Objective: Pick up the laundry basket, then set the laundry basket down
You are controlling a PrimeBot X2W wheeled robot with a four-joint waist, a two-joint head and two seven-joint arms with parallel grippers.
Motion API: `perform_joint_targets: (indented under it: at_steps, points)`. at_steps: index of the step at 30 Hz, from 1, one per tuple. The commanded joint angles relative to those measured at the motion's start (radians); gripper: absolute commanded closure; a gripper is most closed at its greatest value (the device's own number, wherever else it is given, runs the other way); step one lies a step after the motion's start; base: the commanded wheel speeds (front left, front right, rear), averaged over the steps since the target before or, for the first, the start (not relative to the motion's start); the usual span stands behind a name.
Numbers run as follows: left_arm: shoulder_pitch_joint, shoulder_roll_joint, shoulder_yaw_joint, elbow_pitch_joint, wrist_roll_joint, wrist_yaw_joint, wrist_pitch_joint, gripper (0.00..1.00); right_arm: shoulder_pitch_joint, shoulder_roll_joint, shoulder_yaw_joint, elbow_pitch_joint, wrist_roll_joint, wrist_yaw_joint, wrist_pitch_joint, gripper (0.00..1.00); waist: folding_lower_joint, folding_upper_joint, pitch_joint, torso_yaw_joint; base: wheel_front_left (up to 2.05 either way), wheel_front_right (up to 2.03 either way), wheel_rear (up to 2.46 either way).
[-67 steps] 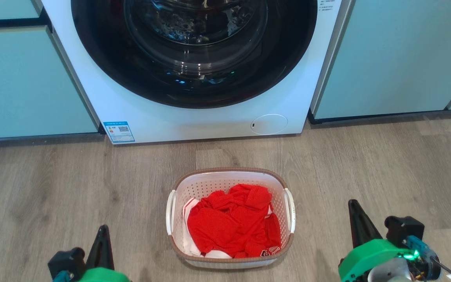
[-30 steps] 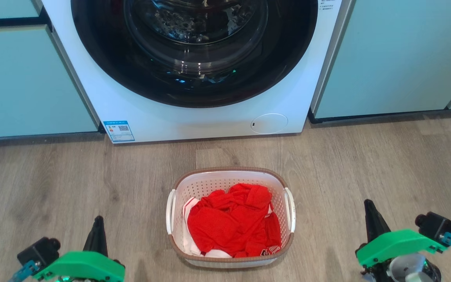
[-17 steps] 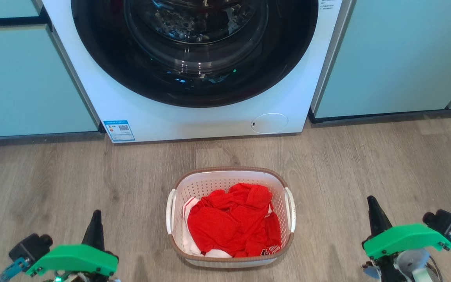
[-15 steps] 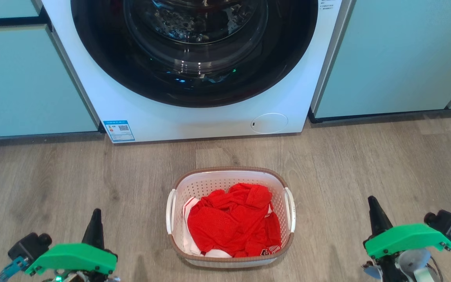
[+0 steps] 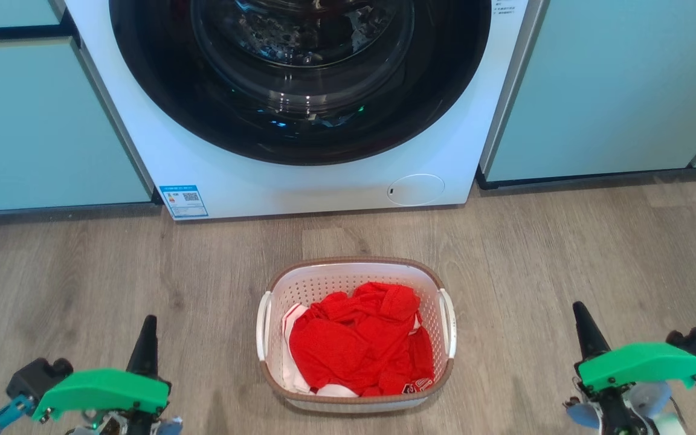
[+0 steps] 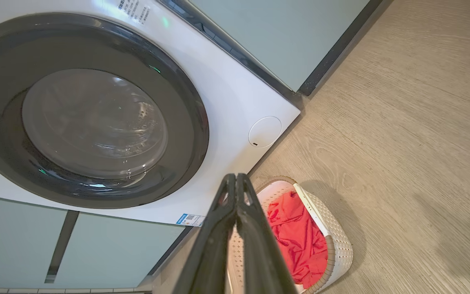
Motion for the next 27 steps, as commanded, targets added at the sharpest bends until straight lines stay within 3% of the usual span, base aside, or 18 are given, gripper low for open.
perform_joint_targets:
  at_steps: [1,27]
  points:
    - [-0.06,0.006,0.034,-0.026,-0.027,-0.012,0.008,1.0,-0.058,-0.017,0.003,-0.034,0.028,0.004,0.006,1.0,0.0,0.0,0.0,0.0,0.0,0.0,0.0]
    - [-0.116,0.005,0.079,-0.011,-0.341,-0.053,0.087,1.0,-0.082,-0.017,-0.052,-0.035,0.335,0.005,0.084,1.0,0.0,0.0,0.002,0.001,0.0,0.0,0.0]
